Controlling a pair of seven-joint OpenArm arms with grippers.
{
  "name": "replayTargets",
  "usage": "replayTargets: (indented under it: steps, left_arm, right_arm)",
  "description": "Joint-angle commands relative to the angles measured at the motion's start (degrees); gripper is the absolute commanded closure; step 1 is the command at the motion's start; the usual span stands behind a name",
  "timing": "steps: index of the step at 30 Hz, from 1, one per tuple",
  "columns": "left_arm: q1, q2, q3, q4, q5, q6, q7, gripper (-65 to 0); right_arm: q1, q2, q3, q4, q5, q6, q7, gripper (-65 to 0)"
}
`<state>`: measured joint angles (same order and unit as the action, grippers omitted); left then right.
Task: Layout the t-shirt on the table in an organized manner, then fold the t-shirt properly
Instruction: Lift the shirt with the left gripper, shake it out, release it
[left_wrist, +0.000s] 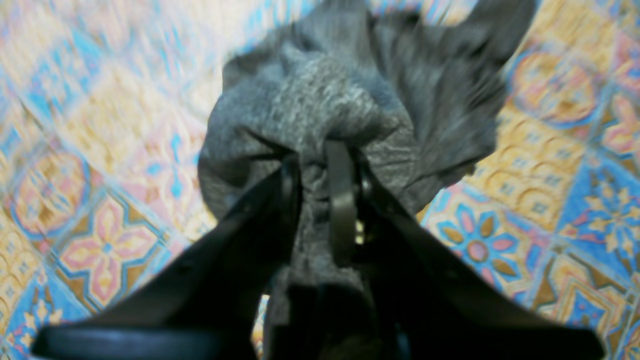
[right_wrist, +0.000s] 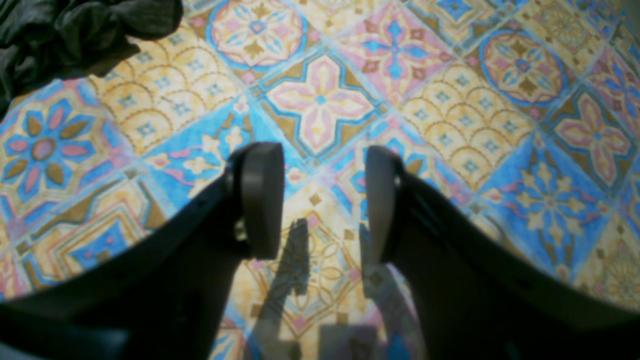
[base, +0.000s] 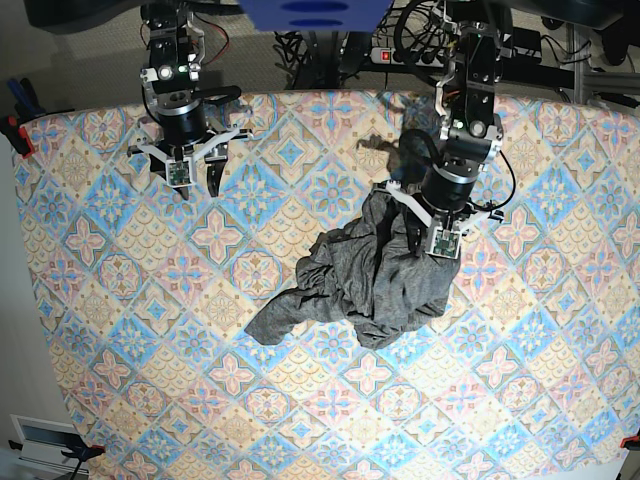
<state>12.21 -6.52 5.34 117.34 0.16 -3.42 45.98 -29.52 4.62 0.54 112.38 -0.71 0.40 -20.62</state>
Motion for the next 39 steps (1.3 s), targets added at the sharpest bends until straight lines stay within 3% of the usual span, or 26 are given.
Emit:
replayTargets:
  steps: [1, 9, 17, 23, 28, 33, 39]
  left_arm:
    - [-0.38, -0.2, 1.82, 0.68, -0.3, -0.23, -0.83, -2.3]
    - [-8.03, -1.08, 21.07, -0.55, -0.03, 0.21, -0.31, -2.4]
    - [-19.28, 7.97, 26.44, -13.03, -0.03, 0.21, 3.83, -2.5]
    - [-27.02, 15.1, 31.27, -26.22, -0.12, 0.21, 2.07, -2.6]
    - [-34.84, 15.52, 33.64, -40.64, -1.17, 0.21, -6.02, -2.6]
    - [-42.67, 15.52, 44.46, -53.03, -8.65, 0.3, -16.57, -2.7]
    - [-40.21, 15.52, 47.36, -54.97, -10.58, 0.3, -29.93, -10.1]
  right_arm:
    - [0.11, 0.17, 0.12, 0.81, 0.23, -0.01, 1.5, -25.1]
    - [0.11, 0.17, 0.12, 0.81, 0.23, -0.01, 1.5, -25.1]
    - [0.11, 0.17, 0.83, 0.81, 0.31, -0.27, 1.5, -25.1]
    - [0.11, -0.01, 6.81, 0.81, 0.31, -0.27, 1.5, -25.1]
    - [0.11, -0.01, 9.35, 0.72, 0.31, -0.27, 1.5, -25.1]
    - [0.11, -0.01, 9.97, 0.72, 0.31, -0.27, 1.5, -25.1]
    - [0.11, -0.01, 9.97, 0.72, 0.31, -0.27, 1.5, -25.1]
